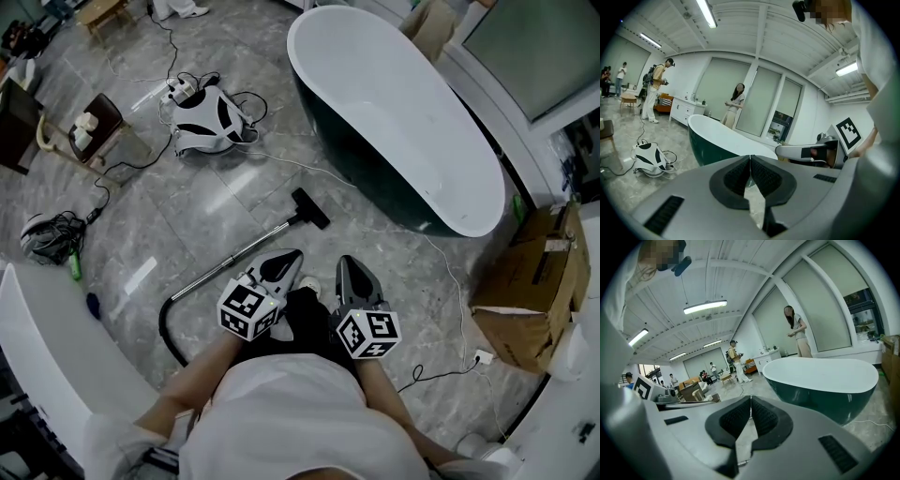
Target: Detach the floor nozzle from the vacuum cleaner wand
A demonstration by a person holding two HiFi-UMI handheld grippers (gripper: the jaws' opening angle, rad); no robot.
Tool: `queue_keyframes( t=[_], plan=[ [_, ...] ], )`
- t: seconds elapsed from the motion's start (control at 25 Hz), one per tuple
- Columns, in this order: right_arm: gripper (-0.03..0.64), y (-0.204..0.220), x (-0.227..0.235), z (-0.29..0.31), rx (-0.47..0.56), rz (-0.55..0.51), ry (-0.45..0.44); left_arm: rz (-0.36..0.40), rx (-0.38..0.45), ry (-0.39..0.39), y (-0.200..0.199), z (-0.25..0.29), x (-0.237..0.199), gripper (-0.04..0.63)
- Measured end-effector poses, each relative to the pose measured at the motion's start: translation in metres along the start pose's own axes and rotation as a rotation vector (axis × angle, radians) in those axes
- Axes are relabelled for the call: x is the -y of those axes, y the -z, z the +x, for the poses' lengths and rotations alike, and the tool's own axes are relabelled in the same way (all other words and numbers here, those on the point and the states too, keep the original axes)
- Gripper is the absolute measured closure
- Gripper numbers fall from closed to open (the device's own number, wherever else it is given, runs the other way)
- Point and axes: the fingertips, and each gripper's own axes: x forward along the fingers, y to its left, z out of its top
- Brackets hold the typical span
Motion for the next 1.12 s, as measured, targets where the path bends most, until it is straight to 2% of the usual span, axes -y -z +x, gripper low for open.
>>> queue_keyframes(
  t=[0.24,0.4,0.72,0.96,1.12],
  plan=[
    [0.600,-0.010,0.040,0.016,-0.020,0.021,0.007,0.001,-0.003,-0.025,-0.010,0.041,-0.004,0.584],
    [0.600,-0.017,0.063,0.026,-0.037,-0.019,-0.009,-0.015,0.004,-0.043,-0.012,0.061,-0.007,0.583],
    [0.600,-0.025,0.095,0.060,-0.073,-0.087,-0.097,-0.004,0.026,-0.115,-0.022,0.083,-0.030,0.584],
    [0.601,-0.019,0.089,0.084,-0.077,-0.100,-0.108,0.018,0.009,-0.091,-0.020,0.083,-0.044,0.583],
    [0.601,-0.011,0.085,0.102,-0.089,-0.095,-0.098,0.015,-0.017,-0.061,-0.010,0.082,-0.070,0.583]
  ],
)
